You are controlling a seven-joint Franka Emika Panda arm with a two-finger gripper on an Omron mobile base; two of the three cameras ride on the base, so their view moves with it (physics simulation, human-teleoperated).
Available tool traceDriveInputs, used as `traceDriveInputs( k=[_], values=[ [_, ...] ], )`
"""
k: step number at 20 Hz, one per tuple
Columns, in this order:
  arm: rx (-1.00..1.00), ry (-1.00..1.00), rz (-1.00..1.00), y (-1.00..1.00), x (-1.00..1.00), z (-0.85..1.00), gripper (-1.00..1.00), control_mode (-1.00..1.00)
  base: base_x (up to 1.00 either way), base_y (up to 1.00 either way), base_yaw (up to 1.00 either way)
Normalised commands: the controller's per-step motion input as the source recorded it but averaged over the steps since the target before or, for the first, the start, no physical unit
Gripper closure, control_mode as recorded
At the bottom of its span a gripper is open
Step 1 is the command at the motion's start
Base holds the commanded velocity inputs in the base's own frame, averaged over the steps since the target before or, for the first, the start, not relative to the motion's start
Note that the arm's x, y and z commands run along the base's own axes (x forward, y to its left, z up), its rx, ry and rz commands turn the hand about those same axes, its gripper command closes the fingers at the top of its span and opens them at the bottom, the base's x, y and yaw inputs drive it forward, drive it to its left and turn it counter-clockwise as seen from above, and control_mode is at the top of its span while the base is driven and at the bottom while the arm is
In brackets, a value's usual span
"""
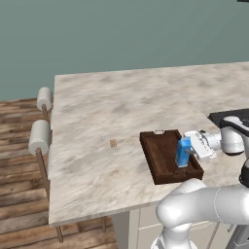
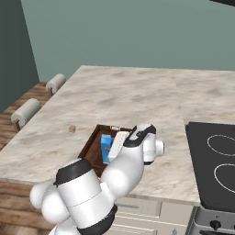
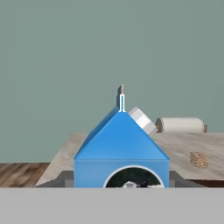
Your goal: Take out the milk from the fridge and place it on the tray on the counter. Then take the sugar cube near the tray and place it in the tray.
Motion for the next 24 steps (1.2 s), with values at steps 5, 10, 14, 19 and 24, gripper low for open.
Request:
traceDriveInputs(
  k=[5,10,14,19,24],
  values=[
    [0.00,-0.03,0.00,0.00,0.03,-0.15,1.00,-1.00,0.00,0.00,0.00],
    [0.00,-0.03,0.00,0.00,0.00,-0.47,1.00,-1.00,0.00,0.00,0.00],
    [0.00,0.00,0.00,0.00,0.00,-0.47,1.00,-1.00,0.00,0.00,0.00],
    [0.00,-0.01,0.00,0.00,0.00,-0.29,-1.00,-1.00,0.00,0.00,0.00],
    [0.00,-0.02,0.00,0.00,0.00,0.08,-1.00,-1.00,0.00,0.00,0.00]
  ],
)
